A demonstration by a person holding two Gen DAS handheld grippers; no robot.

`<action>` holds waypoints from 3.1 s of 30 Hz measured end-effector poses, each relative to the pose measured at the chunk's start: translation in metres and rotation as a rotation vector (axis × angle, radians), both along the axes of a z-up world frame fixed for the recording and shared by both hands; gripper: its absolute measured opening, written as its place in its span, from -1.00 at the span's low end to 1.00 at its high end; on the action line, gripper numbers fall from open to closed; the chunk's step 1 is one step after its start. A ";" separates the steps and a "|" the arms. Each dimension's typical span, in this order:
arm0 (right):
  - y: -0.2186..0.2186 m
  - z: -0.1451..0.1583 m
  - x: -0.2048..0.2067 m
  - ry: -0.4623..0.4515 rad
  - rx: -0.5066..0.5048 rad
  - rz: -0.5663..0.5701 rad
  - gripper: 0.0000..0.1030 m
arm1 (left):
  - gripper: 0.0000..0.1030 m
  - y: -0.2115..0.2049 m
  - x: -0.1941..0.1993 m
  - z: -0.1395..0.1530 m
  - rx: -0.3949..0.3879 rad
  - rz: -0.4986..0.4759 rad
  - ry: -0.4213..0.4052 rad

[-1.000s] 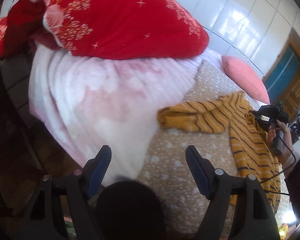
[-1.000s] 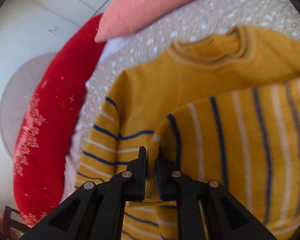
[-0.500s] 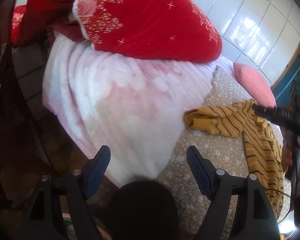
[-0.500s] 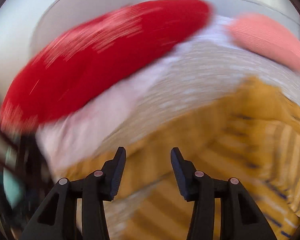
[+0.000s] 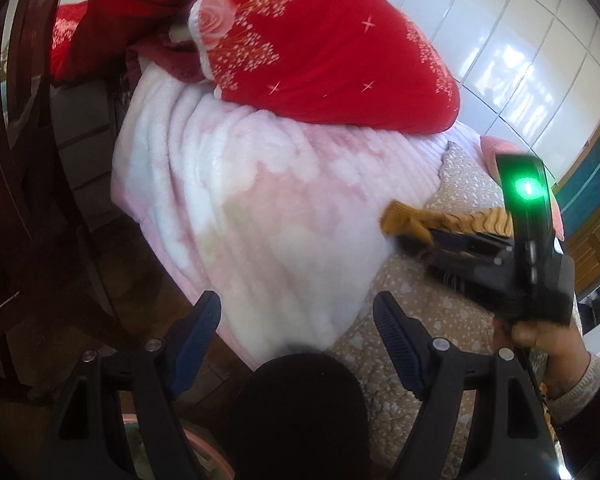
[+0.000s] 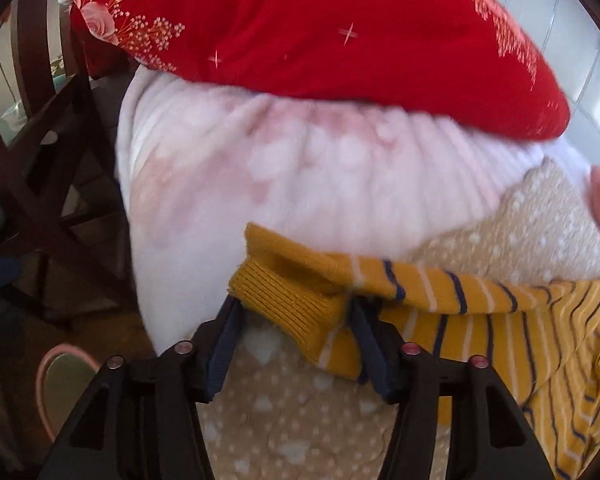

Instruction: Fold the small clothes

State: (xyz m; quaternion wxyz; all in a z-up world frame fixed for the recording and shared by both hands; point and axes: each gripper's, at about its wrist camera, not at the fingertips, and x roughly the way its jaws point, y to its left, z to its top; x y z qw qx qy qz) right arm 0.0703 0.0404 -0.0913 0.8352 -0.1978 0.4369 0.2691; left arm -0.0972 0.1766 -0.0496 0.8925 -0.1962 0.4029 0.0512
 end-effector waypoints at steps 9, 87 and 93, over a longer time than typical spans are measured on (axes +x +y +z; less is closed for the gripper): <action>-0.184 0.119 0.008 -0.136 0.335 -0.320 -0.85 | 0.51 -0.041 0.010 0.029 0.054 -0.090 -0.049; -0.321 0.023 0.160 0.161 0.288 -0.748 -0.21 | 0.91 -0.255 0.103 -0.048 0.058 -0.588 -0.282; -0.309 -0.007 0.187 0.320 0.279 -0.715 -0.69 | 0.91 -0.256 0.105 -0.047 0.061 -0.590 -0.274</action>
